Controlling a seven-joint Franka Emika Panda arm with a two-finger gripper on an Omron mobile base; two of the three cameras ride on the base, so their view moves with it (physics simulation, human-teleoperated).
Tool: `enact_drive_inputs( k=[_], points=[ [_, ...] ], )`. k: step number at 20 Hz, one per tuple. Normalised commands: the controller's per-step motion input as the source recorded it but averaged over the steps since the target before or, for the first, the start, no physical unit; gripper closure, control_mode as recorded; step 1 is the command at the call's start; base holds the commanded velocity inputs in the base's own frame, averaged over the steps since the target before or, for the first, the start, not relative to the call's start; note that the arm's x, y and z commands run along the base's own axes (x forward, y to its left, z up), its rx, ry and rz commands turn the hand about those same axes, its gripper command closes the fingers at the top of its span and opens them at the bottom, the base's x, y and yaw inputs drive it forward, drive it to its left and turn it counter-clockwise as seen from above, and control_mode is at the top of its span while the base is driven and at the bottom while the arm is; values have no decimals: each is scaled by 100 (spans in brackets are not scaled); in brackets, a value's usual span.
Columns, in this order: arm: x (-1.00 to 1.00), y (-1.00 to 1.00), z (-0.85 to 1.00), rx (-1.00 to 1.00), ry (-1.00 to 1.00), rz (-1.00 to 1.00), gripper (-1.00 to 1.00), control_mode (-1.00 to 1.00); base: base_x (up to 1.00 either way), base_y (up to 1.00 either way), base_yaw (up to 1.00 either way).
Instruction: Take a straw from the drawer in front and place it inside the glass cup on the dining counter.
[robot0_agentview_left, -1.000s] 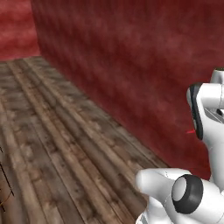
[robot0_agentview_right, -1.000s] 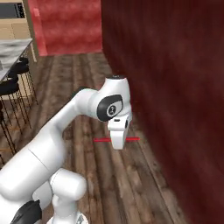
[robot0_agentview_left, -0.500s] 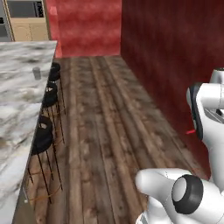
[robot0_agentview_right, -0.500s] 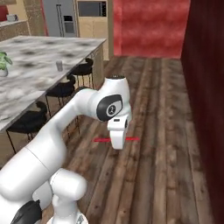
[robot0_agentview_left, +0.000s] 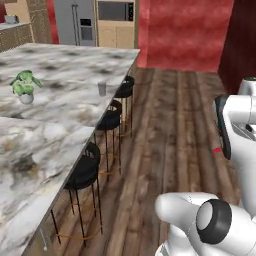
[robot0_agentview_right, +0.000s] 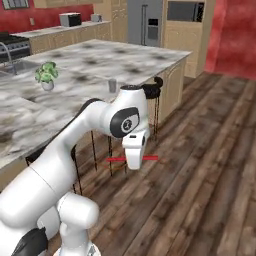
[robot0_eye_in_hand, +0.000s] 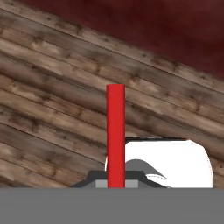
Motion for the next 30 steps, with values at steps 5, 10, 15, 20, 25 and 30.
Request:
enact_drive_inputs(
  k=[5, 10, 15, 20, 25, 30],
  points=[
    [0, 0, 0, 0, 0, 0, 100, 100, 87, -31, 58],
    [0, 0, 0, 0, 0, 0, 100, 100, 79, -36, 57],
    [0, 0, 0, 0, 0, 0, 100, 100, 71, -42, 55],
    [0, 0, 0, 0, 0, 0, 100, 100, 55, -45, 56],
    [0, 0, 0, 0, 0, 0, 100, 100, 50, -41, 55],
    [0, 0, 0, 0, 0, 0, 100, 100, 20, -47, 53]
  ],
)
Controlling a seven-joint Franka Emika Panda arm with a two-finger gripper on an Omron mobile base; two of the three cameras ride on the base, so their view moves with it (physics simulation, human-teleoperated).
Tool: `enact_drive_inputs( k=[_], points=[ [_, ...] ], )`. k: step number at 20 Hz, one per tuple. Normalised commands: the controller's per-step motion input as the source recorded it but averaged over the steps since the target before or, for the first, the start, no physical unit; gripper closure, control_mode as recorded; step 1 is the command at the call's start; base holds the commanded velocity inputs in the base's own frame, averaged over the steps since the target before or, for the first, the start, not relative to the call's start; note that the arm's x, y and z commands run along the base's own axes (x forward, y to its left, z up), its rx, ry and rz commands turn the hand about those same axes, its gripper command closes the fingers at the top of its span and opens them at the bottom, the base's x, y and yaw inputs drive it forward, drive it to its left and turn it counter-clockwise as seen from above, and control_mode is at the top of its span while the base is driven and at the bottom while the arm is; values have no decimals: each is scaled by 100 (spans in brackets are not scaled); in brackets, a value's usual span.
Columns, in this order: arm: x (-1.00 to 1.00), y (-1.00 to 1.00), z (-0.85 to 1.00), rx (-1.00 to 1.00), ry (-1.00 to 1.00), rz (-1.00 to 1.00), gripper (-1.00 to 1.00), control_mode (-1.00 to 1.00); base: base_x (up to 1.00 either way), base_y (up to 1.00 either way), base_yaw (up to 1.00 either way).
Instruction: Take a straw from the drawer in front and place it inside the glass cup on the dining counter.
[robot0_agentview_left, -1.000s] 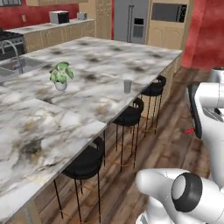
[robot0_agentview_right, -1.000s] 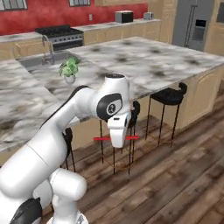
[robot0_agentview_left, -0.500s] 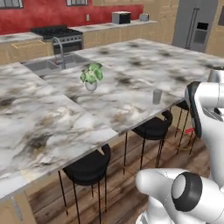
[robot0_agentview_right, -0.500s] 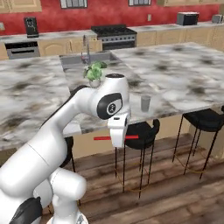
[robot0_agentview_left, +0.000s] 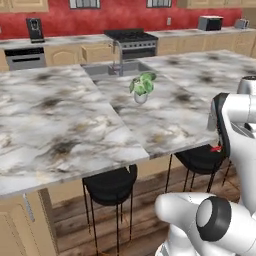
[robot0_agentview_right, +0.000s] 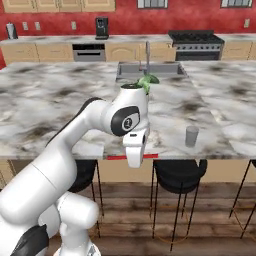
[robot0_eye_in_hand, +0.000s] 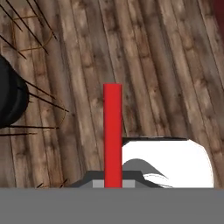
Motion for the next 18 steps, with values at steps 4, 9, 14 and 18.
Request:
enact_drive_inputs(
  k=[4, 9, 14, 18],
  points=[
    [0, 0, 0, 0, 0, 0, 100, 100, 0, -48, 47],
    [0, 0, 0, 0, 0, 0, 100, 100, 3, -42, 38],
    [0, 0, 0, 0, 0, 0, 100, 100, 0, -51, 35],
    [0, 0, 0, 0, 0, 0, 100, 100, -6, -59, 27]
  ],
)
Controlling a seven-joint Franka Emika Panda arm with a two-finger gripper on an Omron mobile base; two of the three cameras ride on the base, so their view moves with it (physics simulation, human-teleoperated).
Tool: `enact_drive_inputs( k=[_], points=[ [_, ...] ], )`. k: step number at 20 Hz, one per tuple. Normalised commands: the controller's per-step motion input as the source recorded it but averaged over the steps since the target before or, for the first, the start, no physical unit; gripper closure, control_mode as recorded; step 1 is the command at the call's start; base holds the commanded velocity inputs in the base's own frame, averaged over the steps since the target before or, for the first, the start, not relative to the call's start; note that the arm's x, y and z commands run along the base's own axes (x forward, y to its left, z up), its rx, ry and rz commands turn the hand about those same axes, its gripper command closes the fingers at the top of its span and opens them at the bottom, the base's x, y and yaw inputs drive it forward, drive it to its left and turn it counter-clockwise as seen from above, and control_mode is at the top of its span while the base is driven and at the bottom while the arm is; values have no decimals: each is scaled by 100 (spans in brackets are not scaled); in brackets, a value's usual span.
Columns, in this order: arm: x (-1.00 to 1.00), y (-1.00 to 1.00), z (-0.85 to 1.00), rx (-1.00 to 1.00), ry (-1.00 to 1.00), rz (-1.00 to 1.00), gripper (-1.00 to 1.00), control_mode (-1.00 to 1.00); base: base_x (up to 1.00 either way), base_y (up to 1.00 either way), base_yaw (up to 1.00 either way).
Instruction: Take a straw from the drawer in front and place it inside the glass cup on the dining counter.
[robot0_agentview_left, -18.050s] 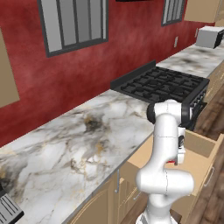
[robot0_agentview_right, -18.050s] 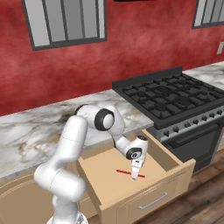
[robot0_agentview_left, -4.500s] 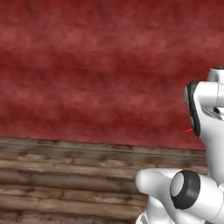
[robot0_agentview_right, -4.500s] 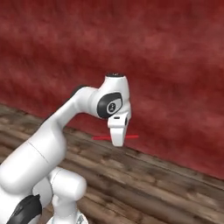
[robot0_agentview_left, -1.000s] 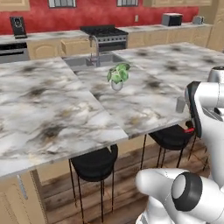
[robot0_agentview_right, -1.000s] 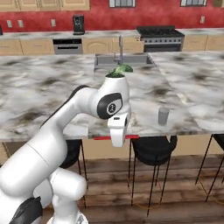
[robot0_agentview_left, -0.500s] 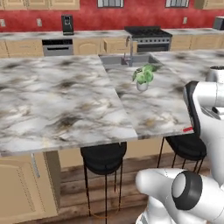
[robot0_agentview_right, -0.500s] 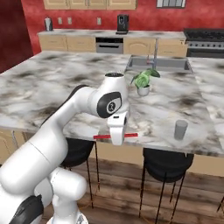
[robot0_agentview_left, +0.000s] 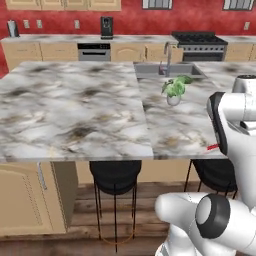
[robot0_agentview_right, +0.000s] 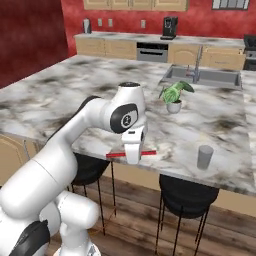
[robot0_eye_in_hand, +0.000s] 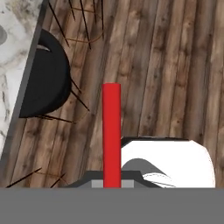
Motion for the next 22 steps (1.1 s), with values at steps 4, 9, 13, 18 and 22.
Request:
enact_drive_inputs(
  k=[4, 9, 13, 18, 22],
  points=[
    [0, 0, 0, 0, 0, 0, 100, 100, -3, -64, 15],
    [0, 0, 0, 0, 0, 0, 100, 100, 0, -58, 5],
    [0, 0, 0, 0, 0, 0, 100, 100, 0, -63, 4],
    [0, 0, 0, 0, 0, 0, 100, 100, 0, -60, 1],
    [0, 0, 0, 0, 0, 0, 100, 100, 0, -59, 0]
  ],
)
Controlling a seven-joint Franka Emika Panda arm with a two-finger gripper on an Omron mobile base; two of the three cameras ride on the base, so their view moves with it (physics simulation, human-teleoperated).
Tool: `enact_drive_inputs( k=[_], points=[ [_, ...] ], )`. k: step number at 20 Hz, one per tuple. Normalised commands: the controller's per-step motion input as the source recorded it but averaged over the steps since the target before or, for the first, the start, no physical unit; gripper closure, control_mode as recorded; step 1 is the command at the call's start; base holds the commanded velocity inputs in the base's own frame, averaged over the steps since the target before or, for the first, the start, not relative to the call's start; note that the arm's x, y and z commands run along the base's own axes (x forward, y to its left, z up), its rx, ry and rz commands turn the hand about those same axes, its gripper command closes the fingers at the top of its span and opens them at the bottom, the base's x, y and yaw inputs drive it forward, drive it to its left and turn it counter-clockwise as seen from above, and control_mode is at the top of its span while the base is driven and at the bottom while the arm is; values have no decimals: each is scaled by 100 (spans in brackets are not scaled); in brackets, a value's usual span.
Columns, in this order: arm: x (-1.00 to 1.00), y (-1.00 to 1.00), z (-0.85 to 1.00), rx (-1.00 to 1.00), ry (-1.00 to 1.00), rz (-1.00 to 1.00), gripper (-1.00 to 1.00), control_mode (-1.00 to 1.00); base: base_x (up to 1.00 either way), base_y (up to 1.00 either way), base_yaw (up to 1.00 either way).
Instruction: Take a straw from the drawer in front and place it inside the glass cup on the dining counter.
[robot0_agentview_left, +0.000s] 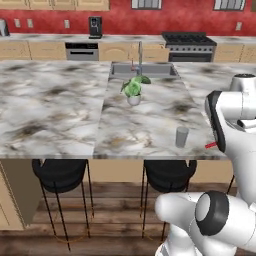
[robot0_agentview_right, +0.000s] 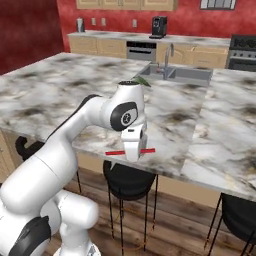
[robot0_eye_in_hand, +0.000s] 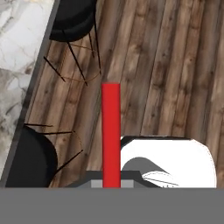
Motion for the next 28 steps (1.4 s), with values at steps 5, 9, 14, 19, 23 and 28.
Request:
enact_drive_inputs(
  k=[5, 9, 14, 19, 23, 28],
  points=[
    [0, 0, 0, 0, 0, 0, 100, 100, 35, -17, 0],
    [0, 0, 0, 0, 0, 0, 100, 100, 46, -8, 0],
    [0, 0, 0, 0, 0, 0, 100, 100, 43, -12, 1],
    [0, 0, 0, 0, 0, 0, 100, 100, 53, 0, 1],
    [0, 0, 0, 0, 0, 0, 100, 100, 45, 0, 0],
    [23, 13, -11, -3, 5, 0, 100, -100, 30, 4, 0]
  ],
)
